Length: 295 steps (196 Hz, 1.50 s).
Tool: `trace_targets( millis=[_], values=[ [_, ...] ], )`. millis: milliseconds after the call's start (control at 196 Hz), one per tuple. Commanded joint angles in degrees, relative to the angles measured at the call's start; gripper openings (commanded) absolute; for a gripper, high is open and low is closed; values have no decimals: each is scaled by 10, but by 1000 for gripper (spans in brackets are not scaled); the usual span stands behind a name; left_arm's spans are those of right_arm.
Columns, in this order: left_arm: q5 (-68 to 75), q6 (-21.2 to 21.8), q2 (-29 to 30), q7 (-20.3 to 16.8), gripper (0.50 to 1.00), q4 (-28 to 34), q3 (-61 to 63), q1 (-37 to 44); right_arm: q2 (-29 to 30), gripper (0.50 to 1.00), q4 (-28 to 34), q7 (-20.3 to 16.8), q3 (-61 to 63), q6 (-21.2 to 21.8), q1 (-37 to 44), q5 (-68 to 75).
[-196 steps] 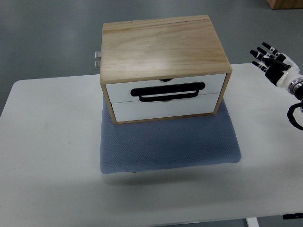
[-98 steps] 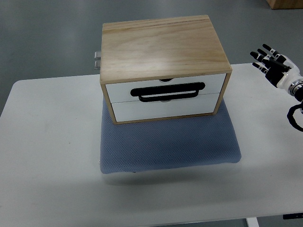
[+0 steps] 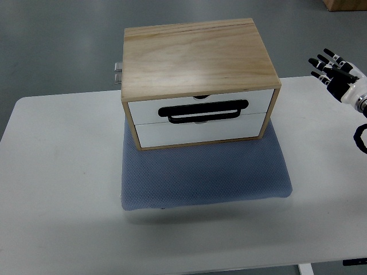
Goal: Open wood drawer with right hand
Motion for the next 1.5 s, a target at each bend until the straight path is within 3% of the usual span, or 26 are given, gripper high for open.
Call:
trace_targets(
  millis=[0,356,474,810,1253,1497],
  values=[
    [0,0,0,0,1000,0,0,0,-15,942,4,0,0,1,8,0],
    [0,0,0,0,1000,0,1,1,-78,940,45,0,-1,12,75,0],
    [0,0,0,0,1000,0,0,1,-113,938,99,-2,-2,9,125,-1],
    [0,-1,0,0,1000,0,1,1,-135,938,169,-10,-14,20,214,-8],
    [0,0,0,0,1000,0,0,0,-114,940,271,-10,-77,115,298,-61],
    [0,0,0,0,1000,0,0,1,-86,940,326,-18,-98,203,303,-130]
  ],
)
